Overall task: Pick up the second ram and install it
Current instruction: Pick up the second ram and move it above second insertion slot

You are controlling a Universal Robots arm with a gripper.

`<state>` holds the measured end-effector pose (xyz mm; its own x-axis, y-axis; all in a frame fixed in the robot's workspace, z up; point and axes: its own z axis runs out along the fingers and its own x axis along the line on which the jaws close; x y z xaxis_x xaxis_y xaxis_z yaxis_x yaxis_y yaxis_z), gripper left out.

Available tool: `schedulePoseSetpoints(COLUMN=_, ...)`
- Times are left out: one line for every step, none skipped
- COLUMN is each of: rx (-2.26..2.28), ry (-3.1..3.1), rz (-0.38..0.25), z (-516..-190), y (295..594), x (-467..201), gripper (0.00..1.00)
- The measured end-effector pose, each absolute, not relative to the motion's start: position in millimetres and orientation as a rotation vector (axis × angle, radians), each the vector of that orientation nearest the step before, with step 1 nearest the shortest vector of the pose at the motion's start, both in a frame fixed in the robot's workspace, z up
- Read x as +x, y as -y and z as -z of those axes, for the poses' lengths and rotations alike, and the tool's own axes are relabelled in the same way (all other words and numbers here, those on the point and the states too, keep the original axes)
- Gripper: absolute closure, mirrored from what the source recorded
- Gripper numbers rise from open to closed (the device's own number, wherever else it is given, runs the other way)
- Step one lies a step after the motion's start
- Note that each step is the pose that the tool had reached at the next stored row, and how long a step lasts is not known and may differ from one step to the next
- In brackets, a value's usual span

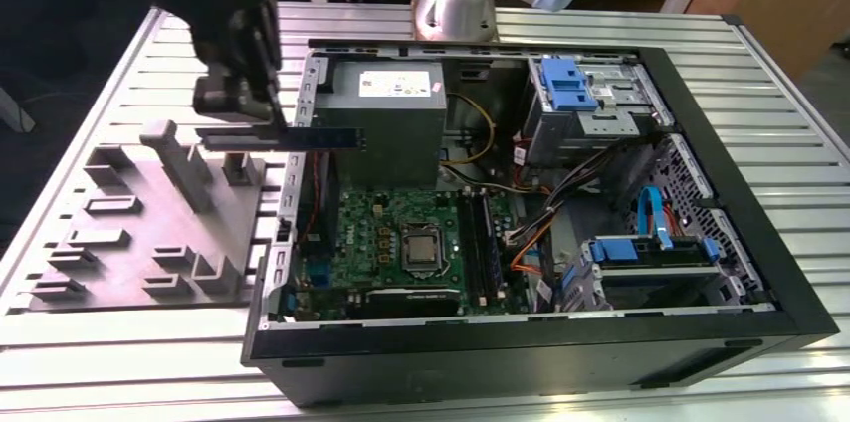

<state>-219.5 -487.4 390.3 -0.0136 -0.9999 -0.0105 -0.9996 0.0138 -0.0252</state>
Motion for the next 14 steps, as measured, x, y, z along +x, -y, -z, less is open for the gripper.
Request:
schedulePoseSetpoints(rx=-2.188, ry=-2.219, rz=0.016, z=-390.3, y=487.4, x=-214.6, gripper=0.88)
schedulePoseSetpoints(rx=-2.188, ry=-2.219, rz=0.016, z=-390.2, y=487.4, x=-210.1, gripper=0.88)
schedulePoseSetpoints(rx=-2.189, ry=-2.219, rz=0.016, z=-390.2, y=487.4, x=-205.6, gripper=0.88)
schedulePoseSetpoints(rx=-2.189, ry=-2.219, rz=0.016, z=-390.1, y=487.4, x=-201.1, gripper=0.88)
schedulePoseSetpoints(rx=-2.189, ry=-2.219, rz=0.015, z=-390.0, y=487.4, x=-196.6, gripper=0.88)
schedulePoseSetpoints(rx=-2.189, ry=-2.219, rz=0.015, z=-389.9, y=487.4, x=-192.1, gripper=0.88)
schedulePoseSetpoints(rx=-2.189, ry=-2.219, rz=0.015, z=-389.9, y=487.4, x=-187.6, gripper=0.88)
schedulePoseSetpoints(rx=-2.189, ry=-2.219, rz=0.015, z=-389.8, y=487.4, x=-182.9, gripper=0.88)
schedulePoseSetpoints(rx=-2.189, ry=-2.22, rz=0.015, z=-389.8, y=487.4, x=-178.4, gripper=0.88)
schedulePoseSetpoints(rx=-2.189, ry=-2.22, rz=0.015, z=-389.7, y=487.4, x=-173.9, gripper=0.88)
schedulePoseSetpoints(rx=-2.189, ry=-2.22, rz=0.014, z=-389.7, y=487.4, x=-169.4, gripper=0.88)
schedulePoseSetpoints(rx=-2.189, ry=-2.22, rz=0.014, z=-389.6, y=487.4, x=-164.9, gripper=0.88)
schedulePoseSetpoints(rx=-2.19, ry=-2.22, rz=0.014, z=-389.5, y=487.4, x=-160.4, gripper=0.88)
schedulePoseSetpoints(rx=-2.19, ry=-2.22, rz=0.014, z=-389.4, y=487.4, x=-155.4, gripper=0.88)
